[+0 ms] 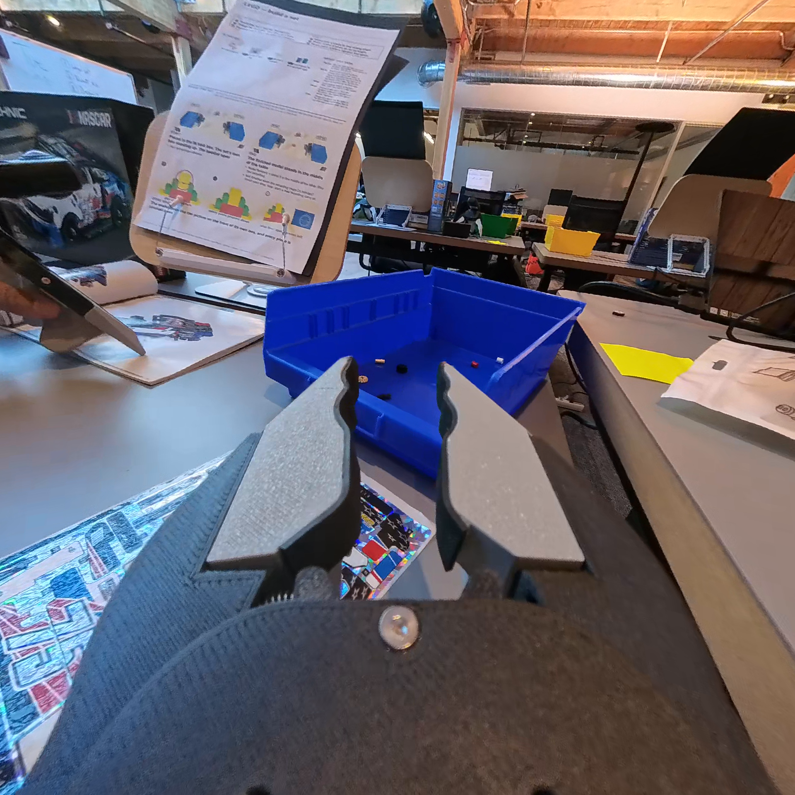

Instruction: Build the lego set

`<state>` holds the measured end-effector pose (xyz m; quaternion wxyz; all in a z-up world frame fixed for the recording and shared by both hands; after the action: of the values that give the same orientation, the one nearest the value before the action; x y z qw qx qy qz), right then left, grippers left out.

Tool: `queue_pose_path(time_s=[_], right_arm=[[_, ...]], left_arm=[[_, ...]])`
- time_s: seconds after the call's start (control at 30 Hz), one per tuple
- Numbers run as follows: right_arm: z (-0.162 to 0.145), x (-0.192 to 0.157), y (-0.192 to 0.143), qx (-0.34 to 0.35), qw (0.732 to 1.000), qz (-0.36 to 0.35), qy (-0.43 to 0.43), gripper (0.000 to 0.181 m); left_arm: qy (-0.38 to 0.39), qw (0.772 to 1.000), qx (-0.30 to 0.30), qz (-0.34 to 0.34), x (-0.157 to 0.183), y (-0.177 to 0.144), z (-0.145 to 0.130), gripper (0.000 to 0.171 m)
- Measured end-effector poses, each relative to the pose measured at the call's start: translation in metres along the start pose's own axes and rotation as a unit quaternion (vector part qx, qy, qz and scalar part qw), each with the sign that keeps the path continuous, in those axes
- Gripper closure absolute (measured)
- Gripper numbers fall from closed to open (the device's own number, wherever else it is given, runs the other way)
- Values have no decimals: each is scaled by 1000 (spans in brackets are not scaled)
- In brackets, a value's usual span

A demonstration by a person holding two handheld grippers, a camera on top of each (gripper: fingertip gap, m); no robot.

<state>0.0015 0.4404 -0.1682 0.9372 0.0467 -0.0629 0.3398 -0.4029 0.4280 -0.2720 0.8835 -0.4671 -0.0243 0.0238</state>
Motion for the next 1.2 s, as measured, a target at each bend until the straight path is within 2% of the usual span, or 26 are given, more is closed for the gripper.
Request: queue_pose_path(time_s=[0.1, 0.2, 0.33, 0.57, 0.7, 0.8, 0.93, 1.0, 1.07, 1.2], right_arm=[[2, 0, -2, 4, 1000, -1, 3, 147], [3, 1, -4, 9, 1000, 0, 9, 148], [3, 1, -5, 10, 1000, 2, 12, 150], [3, -1, -4, 9, 1000, 6, 10, 151], [4, -5, -3, 11, 1000, 16, 3, 153], [19, -20, 1, 19, 998, 57, -5, 155], [53, -90, 23, -42, 973, 226, 24, 154], [66, -132, 46, -102, 946, 303, 59, 150], [74, -178, 77, -158, 907, 377, 102, 138], [66, -248, 161, -268, 856, 407, 171, 116]], left_arm=[[-5, 1000, -4, 4, -4, -4, 0, 96], [-12, 1000, -11, 8, -12, -8, -1, 133], [-6, 999, -22, 26, -22, -10, -3, 171], [-52, 996, -43, -49, -24, -20, -3, 171], [-58, 995, -24, -82, -30, -36, 6, 171], [-68, 992, -8, -107, -34, -47, 10, 171], [-81, 986, 7, -146, -43, -59, 11, 171], [-96, 980, 15, -171, -47, -64, 12, 171], [-104, 976, 23, -188, -49, -66, 12, 171], [-111, 972, 41, -205, -50, -68, 10, 171]])
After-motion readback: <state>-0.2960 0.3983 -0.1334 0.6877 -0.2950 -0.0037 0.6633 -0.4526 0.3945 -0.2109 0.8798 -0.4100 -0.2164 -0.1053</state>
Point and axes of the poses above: each gripper's, where its closed fingertips meet, y out along the fingers, z out of its top, x = y × z across the jaws, the point moved 2 cm from there along -y, back along the fingers, and after that the axes turned 3 degrees about -y, right-handed, at the moved point
